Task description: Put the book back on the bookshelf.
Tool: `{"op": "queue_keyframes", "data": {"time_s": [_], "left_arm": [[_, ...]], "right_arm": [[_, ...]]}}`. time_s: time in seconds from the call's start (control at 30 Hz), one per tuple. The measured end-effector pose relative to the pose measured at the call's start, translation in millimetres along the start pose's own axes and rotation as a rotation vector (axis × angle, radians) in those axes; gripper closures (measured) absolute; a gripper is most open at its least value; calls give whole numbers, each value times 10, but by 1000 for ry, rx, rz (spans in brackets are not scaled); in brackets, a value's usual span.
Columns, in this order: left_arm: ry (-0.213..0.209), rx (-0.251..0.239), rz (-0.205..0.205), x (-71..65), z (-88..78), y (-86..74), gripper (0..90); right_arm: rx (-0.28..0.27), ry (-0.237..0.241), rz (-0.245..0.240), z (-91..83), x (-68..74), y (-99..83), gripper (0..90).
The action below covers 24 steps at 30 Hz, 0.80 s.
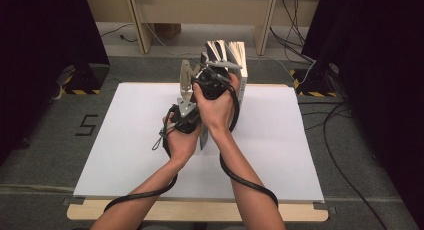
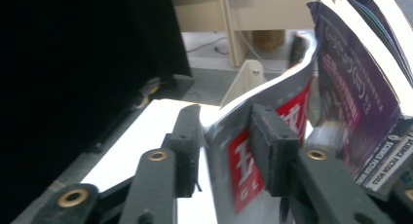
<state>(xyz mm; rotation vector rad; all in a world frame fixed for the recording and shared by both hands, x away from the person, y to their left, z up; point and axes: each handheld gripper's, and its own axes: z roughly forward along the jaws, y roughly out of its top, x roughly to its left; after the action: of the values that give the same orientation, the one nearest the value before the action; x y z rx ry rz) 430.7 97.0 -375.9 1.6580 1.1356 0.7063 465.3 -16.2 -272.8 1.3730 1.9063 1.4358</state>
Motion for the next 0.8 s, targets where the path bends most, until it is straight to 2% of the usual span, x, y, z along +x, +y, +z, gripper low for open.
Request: {"op": "queue_keyframes", "data": {"time_s": [0.1,0.23,0.3,0.43,0.63,0.8], "left_arm": [[-2,0,4,25,-23,8,864],[-6,-6,-21,71,-43,-5,865],[-8,-10,-38,95,-49,-6,865],[-13,-13,-46,125,-65,-4,866],[-30,-26,-72,169,-79,-26,866],[-43,-31,-92,221,-108,-33,866]], "right_arm": [[-8,43,1,-110,-53,-29,616],[-10,78,9,-276,-190,-125,607],[-13,62,10,-370,-291,-186,608],[3,20,35,-534,-546,-356,611],[32,-34,84,-689,-893,-630,618],[45,-67,112,-787,-1101,-844,620]]}}
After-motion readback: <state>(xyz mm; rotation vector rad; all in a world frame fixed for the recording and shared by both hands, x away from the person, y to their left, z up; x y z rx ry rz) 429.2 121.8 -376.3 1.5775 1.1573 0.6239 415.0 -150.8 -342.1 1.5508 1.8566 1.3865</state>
